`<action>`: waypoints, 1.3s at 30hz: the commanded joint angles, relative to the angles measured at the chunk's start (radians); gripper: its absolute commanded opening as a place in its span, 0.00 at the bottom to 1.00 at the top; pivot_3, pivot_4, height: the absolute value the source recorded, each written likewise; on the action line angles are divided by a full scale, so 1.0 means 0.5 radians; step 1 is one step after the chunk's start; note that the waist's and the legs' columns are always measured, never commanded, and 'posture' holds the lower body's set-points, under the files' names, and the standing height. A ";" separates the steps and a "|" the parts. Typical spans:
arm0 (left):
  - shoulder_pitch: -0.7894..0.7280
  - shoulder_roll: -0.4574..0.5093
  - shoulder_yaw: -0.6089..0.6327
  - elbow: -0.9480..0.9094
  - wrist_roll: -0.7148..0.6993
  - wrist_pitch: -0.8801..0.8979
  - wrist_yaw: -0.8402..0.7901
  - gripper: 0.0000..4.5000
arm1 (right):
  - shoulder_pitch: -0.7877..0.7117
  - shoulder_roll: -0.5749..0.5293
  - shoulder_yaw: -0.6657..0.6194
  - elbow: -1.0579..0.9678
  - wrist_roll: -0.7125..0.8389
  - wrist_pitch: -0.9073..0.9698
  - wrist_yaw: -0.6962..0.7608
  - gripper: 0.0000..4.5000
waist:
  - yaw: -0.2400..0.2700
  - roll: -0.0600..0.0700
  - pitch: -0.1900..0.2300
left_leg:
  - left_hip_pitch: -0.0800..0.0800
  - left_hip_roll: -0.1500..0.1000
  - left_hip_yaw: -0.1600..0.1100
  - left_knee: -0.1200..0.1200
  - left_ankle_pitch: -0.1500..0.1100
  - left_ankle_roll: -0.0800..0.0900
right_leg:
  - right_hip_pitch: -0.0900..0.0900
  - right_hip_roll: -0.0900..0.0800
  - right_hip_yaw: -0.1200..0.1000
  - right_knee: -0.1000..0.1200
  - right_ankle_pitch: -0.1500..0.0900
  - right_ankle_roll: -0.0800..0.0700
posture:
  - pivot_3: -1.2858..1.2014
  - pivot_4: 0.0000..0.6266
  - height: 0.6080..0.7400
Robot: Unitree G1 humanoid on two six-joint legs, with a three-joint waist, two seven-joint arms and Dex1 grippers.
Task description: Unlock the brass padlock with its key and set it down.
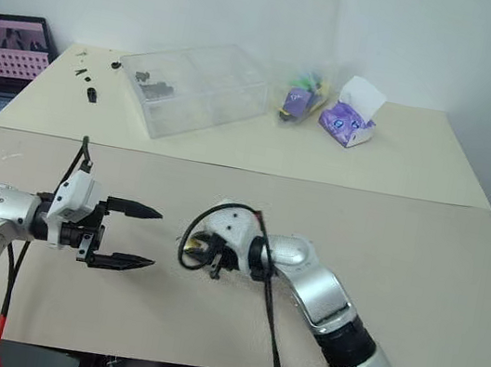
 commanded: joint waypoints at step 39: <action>0.313 -0.071 -0.082 -0.076 0.220 -0.411 0.013 1.00 | 0.463 -0.204 -0.756 -0.415 0.379 0.127 0.097 0.87 | 0.017 0.000 0.000 | 0.005 0.000 0.001 0.009 -0.001 -0.001 | -0.002 -0.003 0.000 0.024 -0.010 -0.010 | 0.52 0.24 1.00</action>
